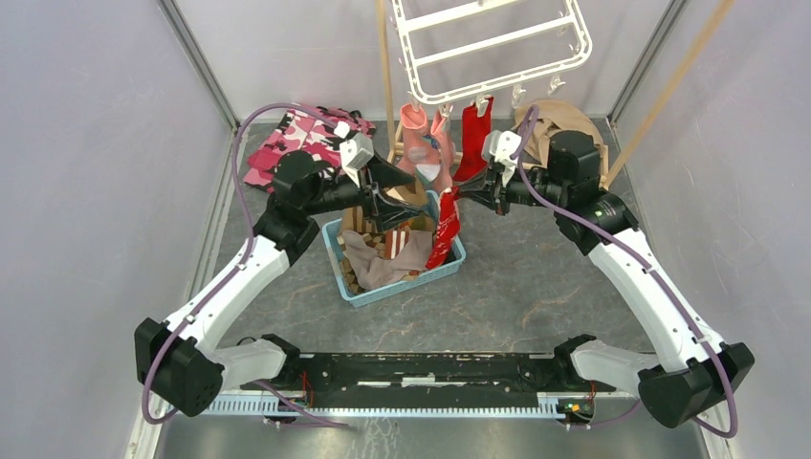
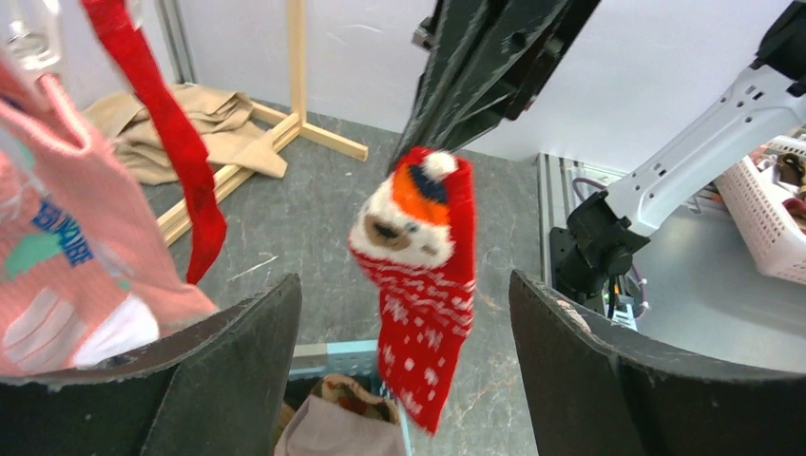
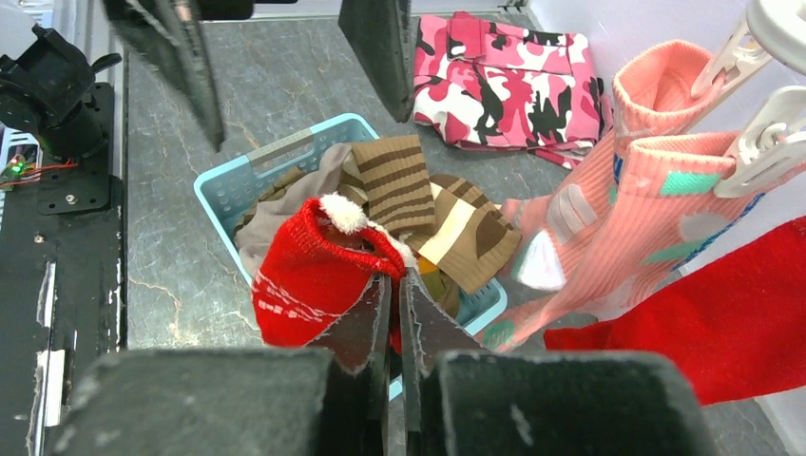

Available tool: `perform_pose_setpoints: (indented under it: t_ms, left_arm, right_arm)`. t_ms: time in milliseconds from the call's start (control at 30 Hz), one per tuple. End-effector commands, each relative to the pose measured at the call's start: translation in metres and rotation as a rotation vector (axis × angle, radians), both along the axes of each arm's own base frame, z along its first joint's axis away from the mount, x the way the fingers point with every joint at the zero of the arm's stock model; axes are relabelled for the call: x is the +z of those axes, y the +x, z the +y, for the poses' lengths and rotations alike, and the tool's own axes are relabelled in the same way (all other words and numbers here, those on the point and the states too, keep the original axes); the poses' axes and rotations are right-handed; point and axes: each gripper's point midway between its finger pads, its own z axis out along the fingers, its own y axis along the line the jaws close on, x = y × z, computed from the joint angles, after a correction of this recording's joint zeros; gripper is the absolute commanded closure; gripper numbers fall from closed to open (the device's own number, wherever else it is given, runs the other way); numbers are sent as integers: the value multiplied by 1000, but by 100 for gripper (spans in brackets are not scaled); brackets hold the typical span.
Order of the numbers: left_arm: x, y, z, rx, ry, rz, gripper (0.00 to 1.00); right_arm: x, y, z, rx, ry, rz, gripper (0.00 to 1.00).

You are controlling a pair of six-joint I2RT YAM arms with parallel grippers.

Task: Clip the socks to the hanger
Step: Pick up the sock from the bin.

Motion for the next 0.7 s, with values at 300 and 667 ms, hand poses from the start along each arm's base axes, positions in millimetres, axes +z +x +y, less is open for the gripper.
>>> perform_pose_setpoints:
  t_ms: [300,667]
  left_arm:
    - [28,13,-36,214,-59,69,20]
    - [17,10,-55,147,-15,97,32]
  right_arm:
    - [18,6,1,-26,7,-8,95]
    - [16,6,1,-26,9,-1,95]
